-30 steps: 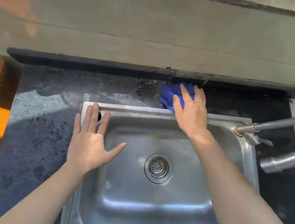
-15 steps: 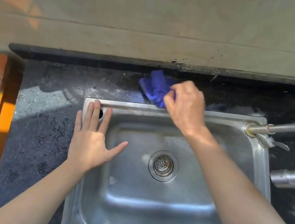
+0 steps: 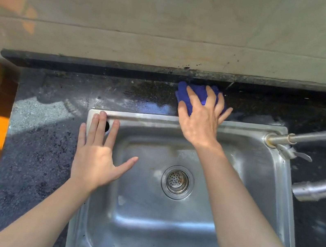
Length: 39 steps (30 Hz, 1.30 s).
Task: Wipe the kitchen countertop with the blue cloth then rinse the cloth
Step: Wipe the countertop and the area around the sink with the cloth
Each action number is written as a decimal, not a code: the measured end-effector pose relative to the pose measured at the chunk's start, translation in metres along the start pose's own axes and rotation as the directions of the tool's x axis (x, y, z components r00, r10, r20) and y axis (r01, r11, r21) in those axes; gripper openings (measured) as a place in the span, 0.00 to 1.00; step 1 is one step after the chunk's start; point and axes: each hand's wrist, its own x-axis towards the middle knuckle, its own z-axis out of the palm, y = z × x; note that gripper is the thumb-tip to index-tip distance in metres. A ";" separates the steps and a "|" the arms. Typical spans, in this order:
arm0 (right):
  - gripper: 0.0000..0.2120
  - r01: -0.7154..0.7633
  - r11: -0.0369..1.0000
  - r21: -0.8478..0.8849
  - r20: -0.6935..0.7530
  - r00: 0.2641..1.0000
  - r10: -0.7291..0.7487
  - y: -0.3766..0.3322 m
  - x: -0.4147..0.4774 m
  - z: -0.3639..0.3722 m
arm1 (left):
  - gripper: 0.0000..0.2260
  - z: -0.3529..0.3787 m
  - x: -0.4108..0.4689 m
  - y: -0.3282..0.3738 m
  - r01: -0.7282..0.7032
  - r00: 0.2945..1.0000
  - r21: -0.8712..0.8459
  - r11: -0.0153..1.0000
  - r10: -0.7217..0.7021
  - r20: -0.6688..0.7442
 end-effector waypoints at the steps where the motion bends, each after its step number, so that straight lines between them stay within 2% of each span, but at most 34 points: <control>1: 0.24 0.016 1.000 0.005 0.021 1.000 -0.016 0.003 0.000 -0.002 | 0.48 0.000 0.000 0.000 -0.001 1.000 0.000 1.000 0.001 0.000; 4: 0.24 0.018 0.998 0.064 0.044 0.999 -0.020 0.005 0.009 -0.011 | 0.48 0.000 0.000 0.001 0.001 1.000 -0.005 1.000 -0.001 0.000; 7: 0.18 0.075 0.989 0.125 0.012 0.997 -0.077 0.006 0.017 -0.019 | 0.48 0.000 0.000 0.002 -0.002 1.000 0.002 1.000 0.002 0.002; 10: 0.14 0.127 0.979 0.161 -0.174 0.980 -0.099 0.017 0.010 -0.032 | 0.49 0.001 0.000 0.000 -0.004 1.000 0.017 1.000 0.004 0.004; 12: 0.14 0.109 0.980 0.169 -0.365 0.930 -0.040 0.034 0.012 -0.047 | 0.49 0.001 0.001 0.001 -0.005 1.000 0.020 1.000 0.005 0.000; 14: 0.15 -0.004 0.989 0.150 -0.453 0.889 0.073 0.057 0.023 -0.059 | 0.49 0.001 0.001 0.001 -0.011 1.000 0.021 1.000 0.011 0.001; 17: 0.19 -0.301 0.941 0.157 -0.325 0.884 0.337 0.072 0.040 -0.047 | 0.50 0.003 0.001 0.000 -0.009 1.000 0.036 0.999 0.009 0.006; 19: 0.18 -0.410 0.897 0.167 -0.351 0.825 0.442 0.054 0.042 -0.027 | 0.50 0.003 0.001 0.001 -0.010 1.000 0.047 0.999 0.010 -0.001; 20: 0.17 -0.391 0.905 0.167 -0.386 0.819 0.425 0.039 0.040 -0.018 | 0.50 0.004 0.002 0.001 -0.012 1.000 0.048 0.999 0.012 -0.003; 22: 0.15 -0.257 0.957 0.133 -0.378 0.880 0.289 -0.001 0.022 0.002 | 0.50 0.004 0.004 0.000 -0.013 1.000 0.049 0.999 0.012 0.009; 24: 0.14 -0.010 0.998 0.069 -0.222 0.975 0.026 -0.044 -0.005 0.021 | 0.50 0.003 0.002 -0.001 -0.016 1.000 0.037 0.999 0.015 0.023; 25: 0.14 0.131 0.990 0.043 -0.147 0.981 -0.124 -0.064 -0.017 0.027 | 0.50 0.003 0.001 -0.001 -0.014 1.000 0.032 0.999 0.013 0.021; 27: 0.14 0.337 0.940 0.049 0.005 0.941 -0.337 -0.085 -0.016 0.024 | 0.49 0.003 -0.001 0.000 -0.007 1.000 0.029 1.000 0.006 0.005; 29: 0.15 0.393 0.917 0.068 0.063 0.916 -0.397 -0.074 0.003 0.003 | 0.49 0.002 0.001 0.001 -0.007 1.000 0.029 1.000 0.007 -0.003; 30: 0.15 0.370 0.925 0.088 0.009 0.928 -0.372 -0.059 0.007 -0.010 | 0.49 0.002 0.002 0.001 -0.011 1.000 0.035 0.999 0.011 0.001; 31: 0.16 0.319 0.940 0.120 -0.112 0.945 -0.306 -0.036 0.011 -0.024 | 0.50 0.002 0.002 0.001 -0.015 1.000 0.040 0.999 0.015 0.003; 32: 0.17 0.230 0.958 0.170 -0.219 0.957 -0.191 -0.006 0.014 -0.035 | 0.50 0.002 0.003 0.001 -0.017 1.000 0.043 0.999 0.017 0.002; 33: 0.18 0.121 0.972 0.200 -0.265 0.962 -0.065 0.022 0.015 -0.041 | 0.50 0.002 0.003 0.002 -0.017 1.000 0.047 0.999 0.017 0.004; 34: 0.19 0.008 0.982 0.188 -0.276 0.960 0.045 0.043 0.013 -0.044 | 0.50 0.002 0.003 0.003 -0.018 1.000 0.051 0.999 0.017 0.010; 36: 0.20 -0.155 0.987 0.051 -0.270 0.949 0.163 0.055 0.011 -0.034 | 0.50 0.003 0.001 0.002 -0.019 1.000 0.056 0.998 0.018 0.004; 37: 0.20 -0.200 0.980 -0.003 -0.275 0.942 0.191 0.047 0.011 -0.024 | 0.50 0.003 0.001 0.002 -0.015 1.000 0.059 0.998 0.015 0.001; 39: 0.21 -0.249 0.968 0.006 -0.300 0.923 0.239 0.019 0.014 -0.001 | 0.50 0.004 0.002 0.002 -0.003 1.000 0.066 0.998 0.003 0.010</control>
